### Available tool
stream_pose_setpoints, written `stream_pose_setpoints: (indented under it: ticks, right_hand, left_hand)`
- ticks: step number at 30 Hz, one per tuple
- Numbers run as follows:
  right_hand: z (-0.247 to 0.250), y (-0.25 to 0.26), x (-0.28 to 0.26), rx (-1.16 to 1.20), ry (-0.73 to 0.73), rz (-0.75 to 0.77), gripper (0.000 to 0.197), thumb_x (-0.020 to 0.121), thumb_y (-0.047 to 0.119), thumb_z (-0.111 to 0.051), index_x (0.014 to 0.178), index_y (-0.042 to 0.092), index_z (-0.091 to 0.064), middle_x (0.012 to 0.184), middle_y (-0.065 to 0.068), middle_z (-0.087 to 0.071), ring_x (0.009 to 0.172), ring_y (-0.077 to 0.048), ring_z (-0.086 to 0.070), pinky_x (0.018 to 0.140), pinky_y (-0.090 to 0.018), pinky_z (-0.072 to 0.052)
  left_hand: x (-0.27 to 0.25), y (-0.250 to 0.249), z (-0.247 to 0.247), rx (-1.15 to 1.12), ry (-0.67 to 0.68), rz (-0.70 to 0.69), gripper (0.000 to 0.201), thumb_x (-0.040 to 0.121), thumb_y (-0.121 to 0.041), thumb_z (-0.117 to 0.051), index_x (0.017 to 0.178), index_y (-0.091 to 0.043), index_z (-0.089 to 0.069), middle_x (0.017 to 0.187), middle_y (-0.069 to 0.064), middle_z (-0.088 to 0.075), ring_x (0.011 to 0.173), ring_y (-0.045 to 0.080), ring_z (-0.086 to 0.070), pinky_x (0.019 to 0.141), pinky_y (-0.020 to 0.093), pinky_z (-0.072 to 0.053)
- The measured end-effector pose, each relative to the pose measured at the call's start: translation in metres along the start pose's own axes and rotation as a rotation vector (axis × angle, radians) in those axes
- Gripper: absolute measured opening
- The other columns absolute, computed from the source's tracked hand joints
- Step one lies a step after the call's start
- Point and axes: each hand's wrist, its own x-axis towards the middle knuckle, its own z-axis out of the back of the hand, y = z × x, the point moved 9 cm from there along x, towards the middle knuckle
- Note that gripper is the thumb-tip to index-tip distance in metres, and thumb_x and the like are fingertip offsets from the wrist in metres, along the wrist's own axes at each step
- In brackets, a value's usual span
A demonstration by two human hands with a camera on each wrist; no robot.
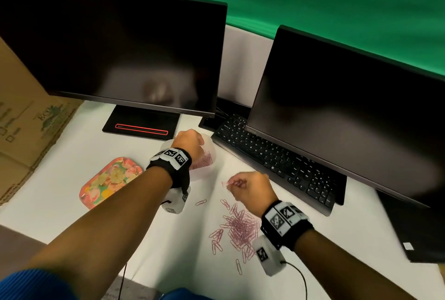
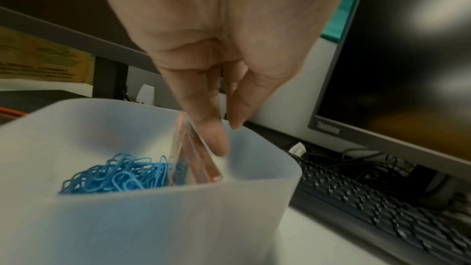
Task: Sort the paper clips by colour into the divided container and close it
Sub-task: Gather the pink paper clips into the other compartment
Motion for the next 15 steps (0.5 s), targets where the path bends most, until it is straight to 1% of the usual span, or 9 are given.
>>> stream_pose_setpoints:
  ticks: [1, 2, 4, 7, 9, 10, 11, 13, 15]
  right_hand:
    - [0.0, 0.011, 0.01, -0.003, 0.003, 0.02, 0.002, 0.079, 0.02, -0.074, 0.077, 0.02, -0.075, 0.055, 0.01, -0.065, 0.052, -0.004, -0.06, 0.064, -0.016, -0.052]
    - [-0.001, 0.022, 0.021, -0.006, 0.01, 0.038, 0.002, 0.079, 0.019, -0.074, 0.078, 0.02, -0.076, 0.057, 0.008, -0.066, 0.054, -0.009, -0.063, 0.066, -0.02, -0.055]
    - [-0.003, 0.042, 0.042, -0.017, 0.015, 0.045, 0.004, 0.08, 0.019, -0.072, 0.08, 0.02, -0.076, 0.065, 0.0, -0.07, 0.063, -0.019, -0.068, 0.07, -0.029, -0.059]
    - [-0.013, 0.064, 0.071, -0.057, 0.034, 0.059, 0.006, 0.08, 0.015, -0.071, 0.084, 0.015, -0.076, 0.071, -0.004, -0.069, 0.072, -0.025, -0.07, 0.075, -0.031, -0.059]
    - [-0.024, 0.072, 0.087, -0.11, 0.037, 0.073, 0.008, 0.078, 0.015, -0.071, 0.083, 0.014, -0.076, 0.078, -0.007, -0.072, 0.074, -0.024, -0.069, 0.075, -0.03, -0.058]
    - [-0.029, 0.072, 0.093, -0.13, 0.043, 0.065, 0.008, 0.077, 0.015, -0.071, 0.083, 0.015, -0.077, 0.081, -0.006, -0.073, 0.074, -0.022, -0.068, 0.075, -0.029, -0.058]
    - [-0.034, 0.069, 0.097, -0.138, 0.057, 0.044, 0.01, 0.075, 0.015, -0.073, 0.083, 0.017, -0.077, 0.083, -0.005, -0.073, 0.073, -0.019, -0.067, 0.075, -0.028, -0.058]
    - [-0.041, 0.06, 0.099, -0.128, 0.103, -0.015, 0.017, 0.074, 0.015, -0.073, 0.09, 0.018, -0.076, 0.086, -0.006, -0.072, 0.069, -0.017, -0.064, 0.075, -0.026, -0.058]
    - [-0.035, 0.053, 0.093, -0.109, 0.11, -0.005, 0.021, 0.077, 0.014, -0.069, 0.096, 0.021, -0.073, 0.084, -0.005, -0.07, 0.07, -0.017, -0.063, 0.076, -0.027, -0.057]
  left_hand:
    - [-0.003, 0.003, 0.006, -0.027, -0.028, 0.009, 0.03, 0.084, -0.002, -0.052, 0.101, -0.018, -0.072, 0.12, 0.009, -0.06, 0.099, 0.028, -0.062, 0.084, 0.03, -0.052]
    - [-0.007, 0.008, 0.011, -0.055, -0.053, 0.022, 0.031, 0.084, -0.002, -0.051, 0.096, -0.02, -0.073, 0.116, 0.009, -0.062, 0.095, 0.028, -0.063, 0.082, 0.03, -0.053]
    - [-0.014, 0.017, 0.017, -0.091, -0.086, 0.032, 0.03, 0.082, -0.002, -0.052, 0.086, -0.022, -0.073, 0.108, 0.009, -0.067, 0.089, 0.028, -0.065, 0.079, 0.029, -0.054]
    - [-0.026, 0.028, 0.023, -0.11, -0.098, 0.037, 0.028, 0.079, -0.003, -0.053, 0.078, -0.023, -0.073, 0.093, 0.009, -0.07, 0.081, 0.026, -0.064, 0.071, 0.024, -0.051]
    - [-0.036, 0.031, 0.022, -0.106, -0.077, 0.024, 0.03, 0.078, -0.002, -0.051, 0.078, -0.02, -0.076, 0.082, 0.006, -0.069, 0.073, 0.024, -0.061, 0.066, 0.023, -0.05]
    - [-0.04, 0.031, 0.02, -0.107, -0.064, 0.013, 0.03, 0.078, -0.003, -0.051, 0.078, -0.019, -0.076, 0.077, 0.004, -0.067, 0.071, 0.024, -0.062, 0.065, 0.024, -0.052]
    - [-0.045, 0.031, 0.018, -0.111, -0.056, 0.002, 0.03, 0.079, -0.003, -0.051, 0.078, -0.018, -0.076, 0.074, 0.004, -0.067, 0.071, 0.026, -0.064, 0.066, 0.026, -0.055]
    - [-0.052, 0.033, 0.012, -0.121, -0.029, -0.011, 0.027, 0.081, -0.006, -0.051, 0.078, -0.018, -0.075, 0.069, 0.003, -0.067, 0.071, 0.027, -0.067, 0.068, 0.031, -0.058]
    - [-0.058, 0.033, 0.0, -0.106, 0.022, -0.04, 0.024, 0.083, -0.009, -0.053, 0.082, -0.019, -0.074, 0.069, -0.002, -0.065, 0.074, 0.025, -0.067, 0.071, 0.031, -0.058]
